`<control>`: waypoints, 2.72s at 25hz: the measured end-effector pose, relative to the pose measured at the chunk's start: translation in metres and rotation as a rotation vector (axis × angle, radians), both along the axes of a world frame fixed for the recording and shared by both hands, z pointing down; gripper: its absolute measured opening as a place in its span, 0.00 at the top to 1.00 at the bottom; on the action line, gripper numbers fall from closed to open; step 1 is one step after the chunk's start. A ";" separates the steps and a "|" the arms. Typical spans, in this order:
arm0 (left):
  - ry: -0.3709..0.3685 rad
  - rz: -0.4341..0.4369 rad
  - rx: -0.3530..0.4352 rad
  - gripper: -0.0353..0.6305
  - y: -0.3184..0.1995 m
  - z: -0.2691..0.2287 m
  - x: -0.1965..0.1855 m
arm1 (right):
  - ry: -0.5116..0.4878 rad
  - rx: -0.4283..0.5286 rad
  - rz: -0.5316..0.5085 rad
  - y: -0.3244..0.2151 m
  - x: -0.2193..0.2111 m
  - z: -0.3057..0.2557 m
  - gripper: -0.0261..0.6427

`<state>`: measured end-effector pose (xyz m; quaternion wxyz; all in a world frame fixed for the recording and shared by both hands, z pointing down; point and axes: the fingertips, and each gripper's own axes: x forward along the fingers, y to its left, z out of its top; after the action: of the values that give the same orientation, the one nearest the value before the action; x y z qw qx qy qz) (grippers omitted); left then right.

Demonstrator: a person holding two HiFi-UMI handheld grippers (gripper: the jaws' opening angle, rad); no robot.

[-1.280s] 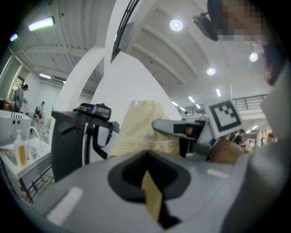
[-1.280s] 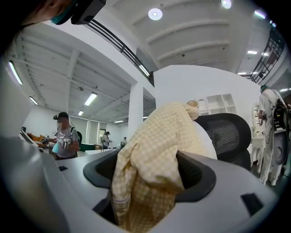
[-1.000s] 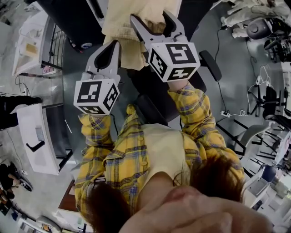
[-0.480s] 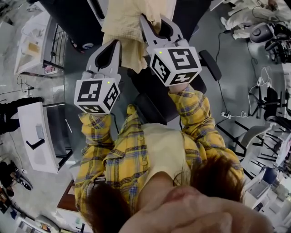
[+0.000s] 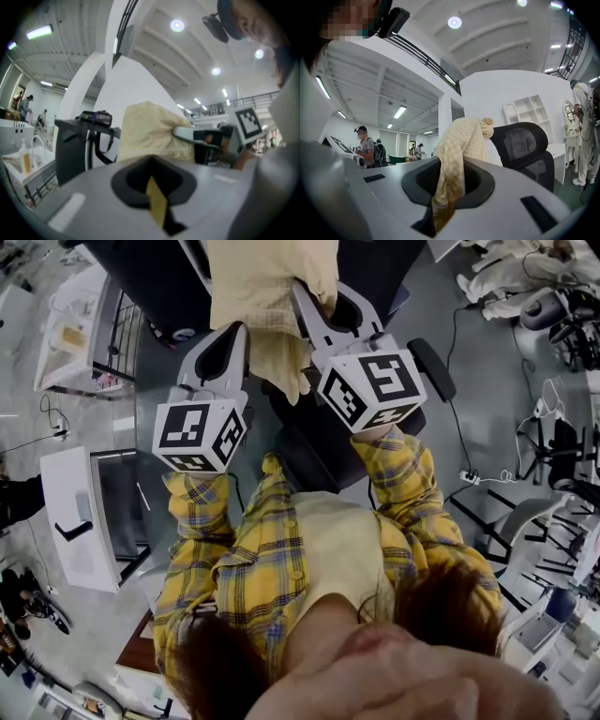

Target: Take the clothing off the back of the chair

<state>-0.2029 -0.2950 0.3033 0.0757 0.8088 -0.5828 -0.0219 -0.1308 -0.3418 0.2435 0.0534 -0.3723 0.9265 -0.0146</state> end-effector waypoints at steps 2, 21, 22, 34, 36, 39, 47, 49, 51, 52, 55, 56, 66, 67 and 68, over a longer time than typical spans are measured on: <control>-0.005 0.003 0.002 0.94 0.002 -0.001 0.007 | -0.004 0.001 -0.003 0.004 0.009 -0.001 0.87; -0.029 0.001 0.006 0.94 0.025 -0.007 0.059 | -0.008 -0.029 0.027 0.042 0.085 0.013 0.88; -0.029 0.002 0.006 0.94 0.026 -0.008 0.062 | -0.009 -0.030 0.031 0.044 0.089 0.013 0.88; -0.042 0.023 0.008 0.94 0.044 -0.008 0.091 | -0.007 -0.039 0.081 0.063 0.133 0.021 0.88; -0.042 0.025 0.006 0.94 0.045 -0.008 0.092 | -0.005 -0.047 0.085 0.064 0.136 0.024 0.88; -0.044 0.028 0.004 0.94 0.051 -0.008 0.094 | -0.008 -0.058 0.089 0.072 0.142 0.028 0.88; -0.047 0.037 -0.006 0.94 0.059 -0.002 0.096 | -0.017 -0.071 0.121 0.086 0.165 0.034 0.88; -0.044 0.043 -0.012 0.94 0.059 0.001 0.097 | -0.008 -0.078 0.130 0.087 0.168 0.037 0.88; -0.039 0.049 -0.018 0.94 0.059 0.004 0.099 | 0.005 -0.088 0.136 0.088 0.172 0.043 0.88; -0.036 0.051 -0.021 0.94 0.061 0.005 0.101 | 0.013 -0.096 0.139 0.090 0.174 0.047 0.88; -0.028 0.055 -0.031 0.94 0.068 0.011 0.106 | 0.032 -0.129 0.151 0.097 0.181 0.061 0.88; -0.025 0.055 -0.036 0.94 0.069 0.013 0.107 | 0.036 -0.140 0.160 0.099 0.184 0.066 0.88; 0.029 0.048 -0.096 0.94 0.085 0.043 0.111 | 0.045 -0.215 0.220 0.113 0.207 0.098 0.88; 0.029 0.049 -0.098 0.94 0.085 0.045 0.112 | 0.045 -0.219 0.218 0.114 0.207 0.100 0.88; 0.029 0.048 -0.099 0.94 0.086 0.046 0.112 | 0.046 -0.222 0.216 0.115 0.207 0.102 0.88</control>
<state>-0.0908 -0.2090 0.3494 0.1248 0.8175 -0.5623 -0.0029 0.0758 -0.2273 0.3455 -0.0081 -0.4735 0.8748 -0.1023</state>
